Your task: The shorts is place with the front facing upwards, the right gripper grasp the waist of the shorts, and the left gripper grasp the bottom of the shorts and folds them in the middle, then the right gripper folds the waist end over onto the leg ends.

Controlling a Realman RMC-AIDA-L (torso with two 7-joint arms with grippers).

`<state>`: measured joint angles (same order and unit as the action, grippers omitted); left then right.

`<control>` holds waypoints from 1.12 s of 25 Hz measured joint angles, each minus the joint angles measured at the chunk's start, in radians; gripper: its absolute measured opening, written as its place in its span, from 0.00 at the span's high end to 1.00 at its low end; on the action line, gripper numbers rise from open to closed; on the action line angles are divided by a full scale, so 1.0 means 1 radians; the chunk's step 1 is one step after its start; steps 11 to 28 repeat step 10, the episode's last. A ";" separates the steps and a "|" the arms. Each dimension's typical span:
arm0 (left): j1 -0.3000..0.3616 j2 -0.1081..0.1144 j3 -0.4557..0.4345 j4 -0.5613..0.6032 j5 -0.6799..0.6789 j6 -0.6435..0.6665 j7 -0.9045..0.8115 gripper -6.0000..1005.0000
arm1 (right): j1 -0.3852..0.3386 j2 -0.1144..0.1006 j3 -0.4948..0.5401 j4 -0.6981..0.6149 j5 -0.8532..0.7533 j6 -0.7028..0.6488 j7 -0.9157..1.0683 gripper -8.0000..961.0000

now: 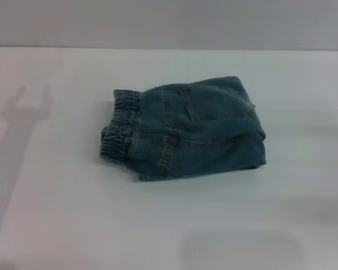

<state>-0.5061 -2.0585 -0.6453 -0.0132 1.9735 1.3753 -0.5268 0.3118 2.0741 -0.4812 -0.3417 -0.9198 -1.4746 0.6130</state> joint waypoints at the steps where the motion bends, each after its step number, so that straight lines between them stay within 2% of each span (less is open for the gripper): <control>1: 0.003 0.000 -0.009 0.000 0.000 0.003 0.011 0.40 | 0.003 0.000 0.006 0.038 0.067 -0.002 -0.067 0.39; 4: 0.008 -0.002 -0.039 -0.003 0.001 0.005 0.044 0.40 | 0.024 0.000 0.009 0.109 0.202 0.002 -0.210 0.39; 10: -0.002 -0.002 -0.078 -0.028 0.001 -0.008 0.151 0.40 | 0.067 0.000 0.028 0.145 0.227 0.032 -0.322 0.39; 28: -0.002 -0.002 -0.078 -0.028 0.001 -0.008 0.151 0.40 | 0.067 0.000 0.028 0.145 0.227 0.032 -0.322 0.39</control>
